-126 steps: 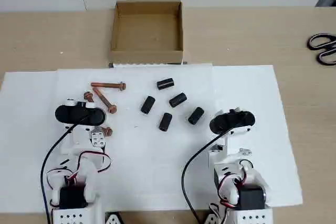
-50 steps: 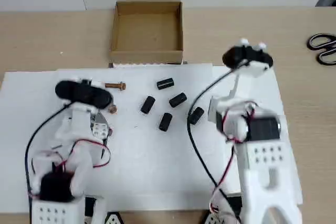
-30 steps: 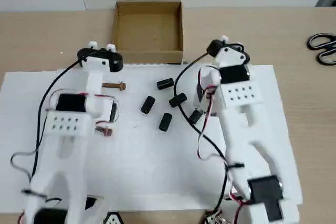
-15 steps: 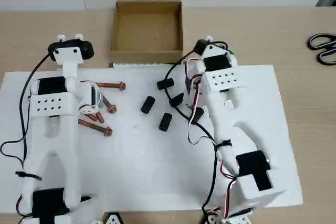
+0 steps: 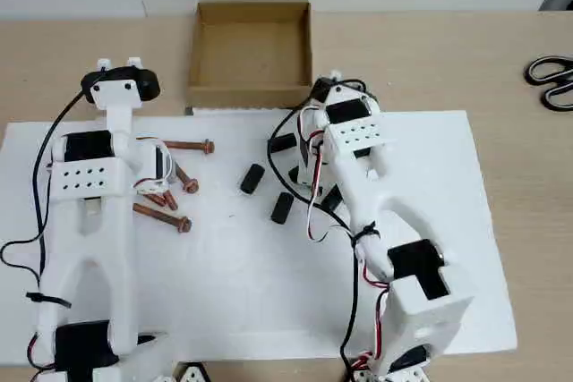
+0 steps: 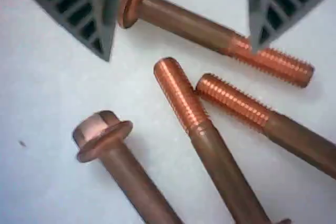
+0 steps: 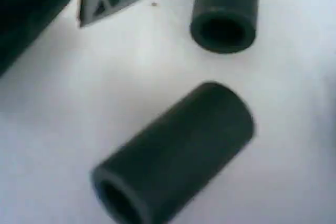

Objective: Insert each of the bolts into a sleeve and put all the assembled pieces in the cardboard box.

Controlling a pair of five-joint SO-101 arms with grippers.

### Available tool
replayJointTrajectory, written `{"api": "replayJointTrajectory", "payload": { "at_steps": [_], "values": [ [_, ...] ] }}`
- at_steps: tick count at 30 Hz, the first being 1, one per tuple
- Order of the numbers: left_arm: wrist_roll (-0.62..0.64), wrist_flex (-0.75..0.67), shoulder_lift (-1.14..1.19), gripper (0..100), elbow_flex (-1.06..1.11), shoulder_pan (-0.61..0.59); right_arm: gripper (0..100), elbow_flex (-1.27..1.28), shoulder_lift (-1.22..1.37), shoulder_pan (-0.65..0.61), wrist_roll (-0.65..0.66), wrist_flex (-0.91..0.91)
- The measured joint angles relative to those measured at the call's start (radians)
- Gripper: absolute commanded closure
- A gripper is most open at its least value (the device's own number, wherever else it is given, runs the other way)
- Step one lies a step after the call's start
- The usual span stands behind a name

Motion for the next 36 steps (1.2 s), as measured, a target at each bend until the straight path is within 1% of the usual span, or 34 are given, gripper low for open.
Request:
{"api": "replayJointTrajectory", "payload": {
  "at_steps": [5,11,13,16,18,21,25,27,30,33,36],
  "values": [
    [0.000,-0.002,0.000,84,0.002,0.000,84.4,0.000,0.035,0.006,0.000,-0.021],
    [0.000,-0.002,0.000,84,0.055,0.000,84.6,-0.002,0.077,0.015,0.000,-0.032],
    [0.000,-0.002,0.000,84,0.064,0.000,87.6,-0.006,0.084,0.020,0.000,-0.032],
    [0.002,-0.002,0.000,84,0.064,0.000,99.6,-0.008,0.094,0.028,-0.002,-0.032],
    [0.002,-0.002,0.000,84,0.064,0.000,98.0,-0.008,0.094,0.040,-0.002,-0.031],
    [0.002,-0.002,0.000,84,0.064,0.000,99.8,-0.006,0.094,0.040,-0.002,-0.031],
    [0.002,-0.002,0.000,84,0.064,0.000,99.5,-0.006,0.094,0.040,-0.002,-0.031],
    [0.002,-0.002,0.000,86,0.064,0.000,99.5,-0.015,0.094,0.040,-0.002,-0.023],
    [0.002,0.002,0.000,94,0.063,0.000,99.5,-0.055,0.061,0.038,-0.002,0.032],
    [0.002,0.068,0.000,99,0.003,0.000,99.5,-0.080,-0.021,0.031,0.000,0.074],
    [0.002,0.152,0.000,99,-0.103,0.000,99.5,-0.080,-0.106,0.035,0.000,0.107]
  ]
}}
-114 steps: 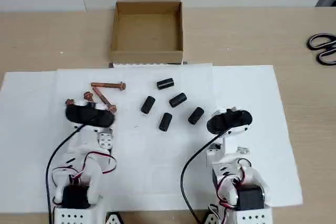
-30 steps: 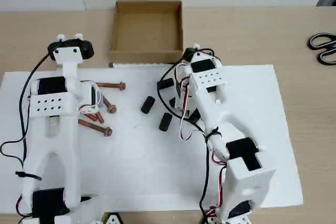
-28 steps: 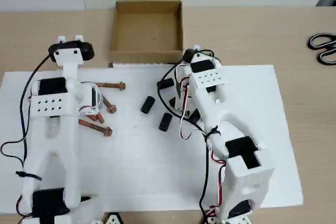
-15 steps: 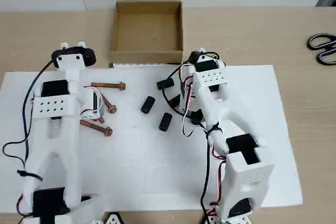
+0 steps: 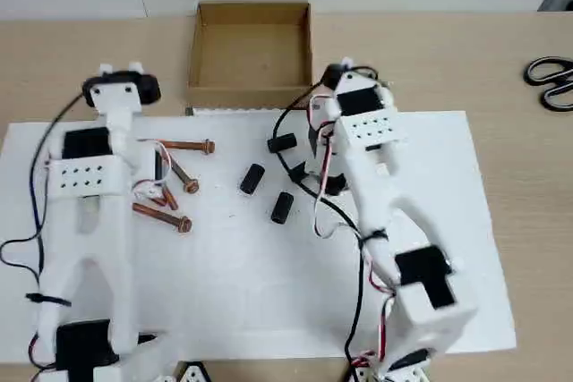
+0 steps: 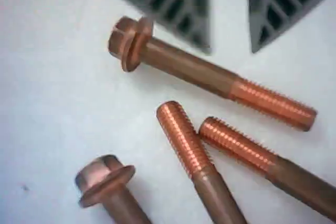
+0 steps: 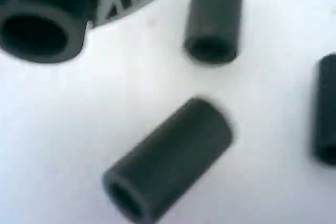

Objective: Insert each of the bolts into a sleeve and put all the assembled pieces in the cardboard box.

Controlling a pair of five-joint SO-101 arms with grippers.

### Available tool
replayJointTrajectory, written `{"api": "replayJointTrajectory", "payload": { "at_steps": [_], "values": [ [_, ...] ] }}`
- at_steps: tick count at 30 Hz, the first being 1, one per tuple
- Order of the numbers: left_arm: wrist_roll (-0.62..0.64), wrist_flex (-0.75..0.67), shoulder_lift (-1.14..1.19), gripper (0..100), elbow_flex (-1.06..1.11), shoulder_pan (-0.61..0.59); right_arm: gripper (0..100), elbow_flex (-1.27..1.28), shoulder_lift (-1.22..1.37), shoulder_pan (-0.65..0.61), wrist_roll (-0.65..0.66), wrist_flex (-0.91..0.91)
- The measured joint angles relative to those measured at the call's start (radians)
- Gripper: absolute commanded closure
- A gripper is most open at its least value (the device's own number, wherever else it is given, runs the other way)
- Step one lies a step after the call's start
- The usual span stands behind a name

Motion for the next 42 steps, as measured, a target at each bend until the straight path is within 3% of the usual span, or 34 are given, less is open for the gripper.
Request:
{"api": "replayJointTrajectory", "payload": {
  "at_steps": [6,8,21,29,42],
  "values": [
    [-0.008,0.052,0.000,90,-0.146,0.000,99.5,0.021,-0.072,0.003,0.000,0.028],
    [-0.081,0.052,0.000,88,-0.153,0.003,99.5,0.046,-0.072,0.018,0.000,0.028],
    [-0.921,0.107,0.000,88,-0.120,0.014,99.5,0.133,-0.072,0.201,0.035,0.028],
    [-1.301,0.107,0.000,87,0.009,0.014,99.5,0.133,-0.072,0.302,0.081,0.028],
    [-1.395,-0.100,0.000,83,0.224,0.014,99.5,0.133,-0.072,0.328,0.101,0.028]
  ]
}}
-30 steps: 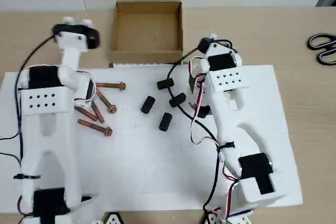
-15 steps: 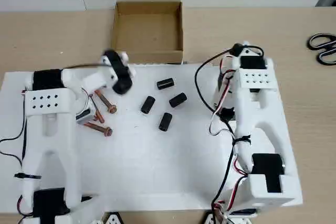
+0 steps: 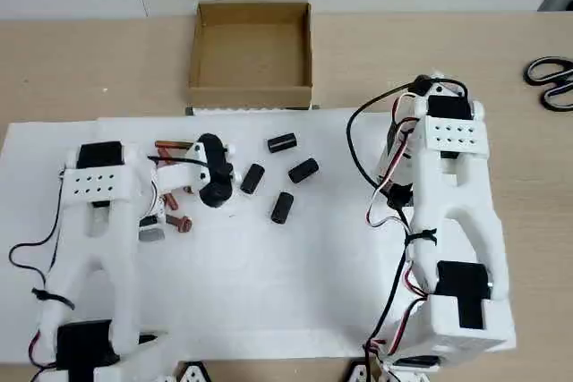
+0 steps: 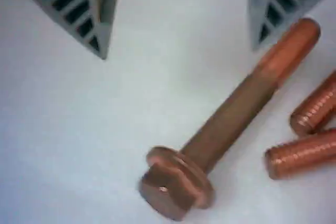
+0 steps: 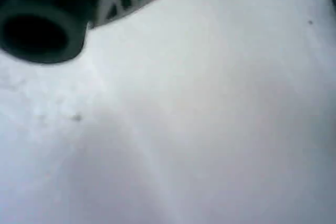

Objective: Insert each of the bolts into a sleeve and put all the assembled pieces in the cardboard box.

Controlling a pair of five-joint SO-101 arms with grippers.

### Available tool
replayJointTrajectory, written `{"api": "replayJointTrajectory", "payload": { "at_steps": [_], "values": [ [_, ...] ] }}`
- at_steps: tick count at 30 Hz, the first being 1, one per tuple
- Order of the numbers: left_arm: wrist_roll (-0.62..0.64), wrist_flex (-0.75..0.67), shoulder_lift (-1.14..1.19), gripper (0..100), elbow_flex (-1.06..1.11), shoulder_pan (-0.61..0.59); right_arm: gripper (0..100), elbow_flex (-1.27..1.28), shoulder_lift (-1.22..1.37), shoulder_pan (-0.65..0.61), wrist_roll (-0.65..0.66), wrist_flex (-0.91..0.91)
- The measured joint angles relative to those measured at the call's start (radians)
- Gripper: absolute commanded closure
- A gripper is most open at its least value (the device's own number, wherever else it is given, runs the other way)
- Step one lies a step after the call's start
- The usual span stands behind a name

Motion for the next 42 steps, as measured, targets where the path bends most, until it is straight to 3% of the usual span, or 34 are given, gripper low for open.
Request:
{"api": "replayJointTrajectory", "payload": {
  "at_steps": [9,24,42],
  "values": [
    [-0.002,-0.078,0.163,83,-0.044,0.006,99.5,0.002,0.000,0.000,0.000,-0.003],
    [-0.002,-0.012,0.279,83,-0.124,0.098,99.5,0.002,0.000,0.000,0.000,-0.003],
    [-0.002,0.086,0.445,86,-0.253,0.101,99.5,0.002,0.000,0.000,0.000,-0.003]
  ]
}}
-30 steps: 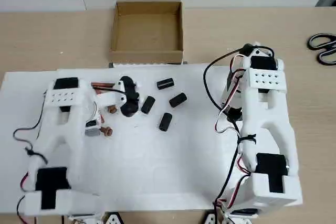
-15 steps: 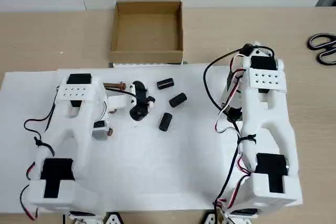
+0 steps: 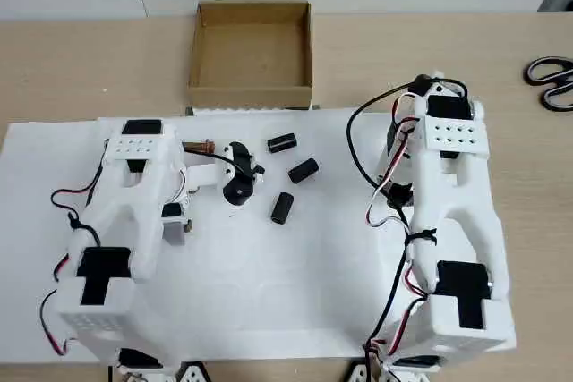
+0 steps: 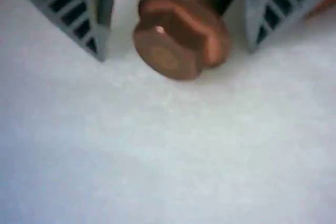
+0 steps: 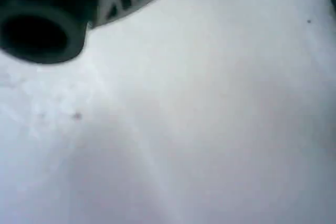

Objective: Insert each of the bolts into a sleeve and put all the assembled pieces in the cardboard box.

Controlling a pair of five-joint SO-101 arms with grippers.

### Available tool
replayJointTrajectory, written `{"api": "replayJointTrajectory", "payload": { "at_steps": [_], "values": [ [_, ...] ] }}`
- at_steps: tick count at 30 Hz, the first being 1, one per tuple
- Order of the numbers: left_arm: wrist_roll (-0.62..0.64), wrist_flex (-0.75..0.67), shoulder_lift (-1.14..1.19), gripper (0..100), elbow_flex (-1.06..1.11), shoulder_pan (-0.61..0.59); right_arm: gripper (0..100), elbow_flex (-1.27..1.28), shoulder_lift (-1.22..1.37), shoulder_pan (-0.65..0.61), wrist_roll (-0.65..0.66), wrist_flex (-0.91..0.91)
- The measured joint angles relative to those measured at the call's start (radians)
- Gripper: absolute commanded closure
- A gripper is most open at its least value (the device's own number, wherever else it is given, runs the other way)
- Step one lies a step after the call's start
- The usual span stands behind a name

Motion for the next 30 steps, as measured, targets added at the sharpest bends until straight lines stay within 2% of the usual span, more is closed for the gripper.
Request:
{"api": "replayJointTrajectory", "payload": {
  "at_steps": [7,20,30],
  "values": [
    [0.000,0.193,0.000,86,-0.149,-0.031,99.5,0.000,0.000,0.000,0.000,0.000],
    [0.000,0.216,0.097,86,-0.170,-0.038,99.5,0.000,0.000,0.000,0.000,0.000],
    [0.000,0.167,0.199,86,-0.219,-0.048,99.5,0.000,0.000,0.000,0.000,0.000]
  ]
}}
